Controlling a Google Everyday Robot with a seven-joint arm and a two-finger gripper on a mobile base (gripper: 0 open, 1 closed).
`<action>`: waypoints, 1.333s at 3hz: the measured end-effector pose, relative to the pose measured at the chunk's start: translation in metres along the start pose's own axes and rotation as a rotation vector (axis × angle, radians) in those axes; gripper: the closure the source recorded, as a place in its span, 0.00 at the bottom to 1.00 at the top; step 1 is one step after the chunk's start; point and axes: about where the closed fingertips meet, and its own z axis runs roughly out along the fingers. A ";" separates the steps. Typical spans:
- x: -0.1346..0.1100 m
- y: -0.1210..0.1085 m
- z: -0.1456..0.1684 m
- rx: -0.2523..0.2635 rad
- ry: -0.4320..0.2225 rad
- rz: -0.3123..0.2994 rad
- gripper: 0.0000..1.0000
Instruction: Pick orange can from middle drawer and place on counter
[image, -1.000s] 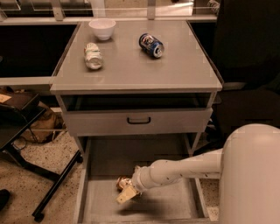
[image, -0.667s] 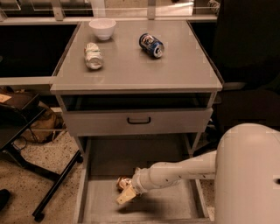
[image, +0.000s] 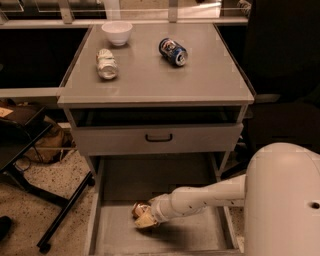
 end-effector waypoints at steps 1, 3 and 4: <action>-0.006 -0.001 -0.009 -0.004 -0.020 -0.002 0.64; -0.079 -0.006 -0.093 -0.002 -0.156 -0.067 1.00; -0.123 0.006 -0.153 -0.007 -0.156 -0.129 1.00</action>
Offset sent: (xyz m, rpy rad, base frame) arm 0.0269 -0.0203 0.1243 0.1542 -0.1632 0.0032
